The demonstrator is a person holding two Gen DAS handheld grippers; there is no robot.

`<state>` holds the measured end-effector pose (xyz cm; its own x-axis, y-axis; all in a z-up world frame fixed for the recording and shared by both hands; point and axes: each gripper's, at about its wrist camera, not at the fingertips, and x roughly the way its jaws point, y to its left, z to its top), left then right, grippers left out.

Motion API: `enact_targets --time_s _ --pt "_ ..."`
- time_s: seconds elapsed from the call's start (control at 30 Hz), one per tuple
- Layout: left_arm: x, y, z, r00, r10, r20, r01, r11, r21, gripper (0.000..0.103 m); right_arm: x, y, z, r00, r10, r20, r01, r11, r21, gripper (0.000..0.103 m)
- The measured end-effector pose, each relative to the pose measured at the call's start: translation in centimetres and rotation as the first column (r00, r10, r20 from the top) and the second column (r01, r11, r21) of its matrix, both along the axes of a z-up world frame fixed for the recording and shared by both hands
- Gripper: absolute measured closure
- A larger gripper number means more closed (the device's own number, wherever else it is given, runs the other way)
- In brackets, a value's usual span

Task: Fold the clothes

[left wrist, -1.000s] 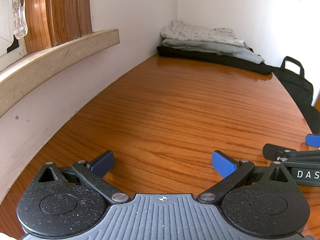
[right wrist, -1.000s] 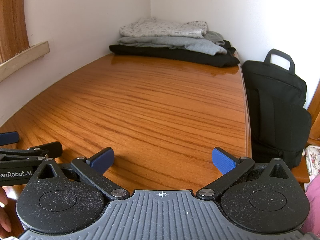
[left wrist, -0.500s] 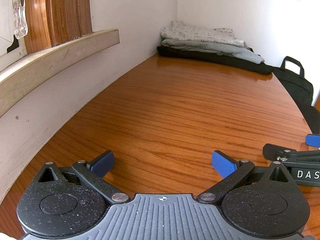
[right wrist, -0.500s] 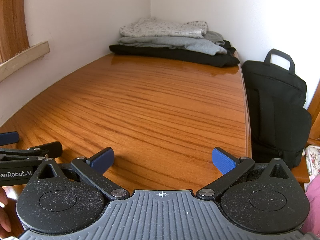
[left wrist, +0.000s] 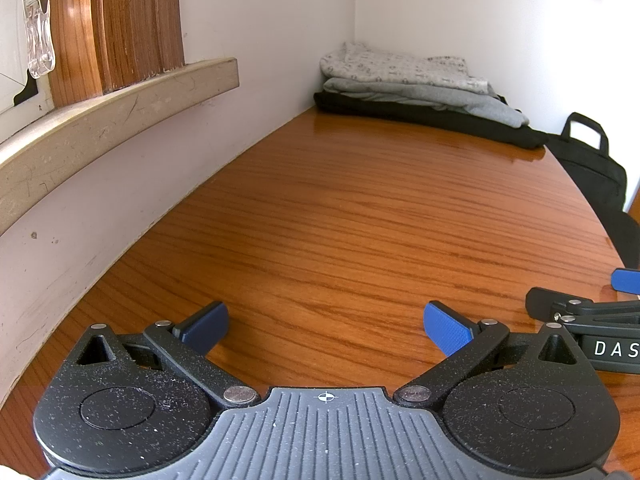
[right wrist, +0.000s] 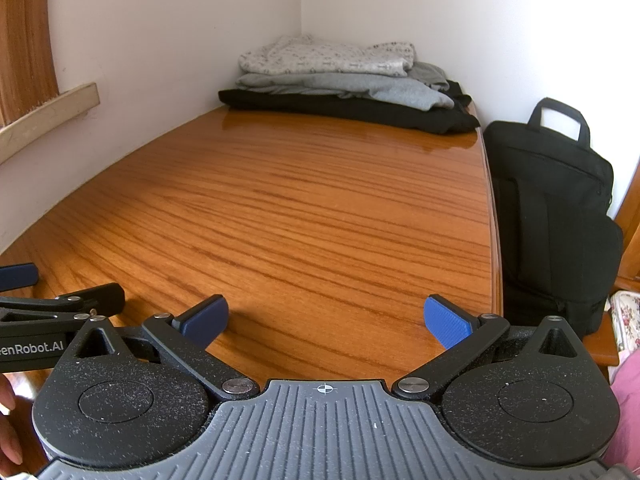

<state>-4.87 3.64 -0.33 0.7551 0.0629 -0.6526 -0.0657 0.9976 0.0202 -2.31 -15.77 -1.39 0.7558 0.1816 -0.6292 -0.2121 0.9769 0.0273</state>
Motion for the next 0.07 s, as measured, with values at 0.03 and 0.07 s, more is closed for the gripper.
enact_targets --time_s 0.03,0.07 --pt "0.0 0.0 0.0 1.0 0.0 0.0 0.0 1.0 0.0 0.0 0.0 0.0 0.0 1.0 0.0 0.0 0.0 1.0 0.0 0.0" --pt "0.0 -0.01 0.0 1.0 0.0 0.0 0.0 1.0 0.0 0.0 0.0 0.0 0.0 1.0 0.0 0.0 0.0 1.0 0.0 0.0"
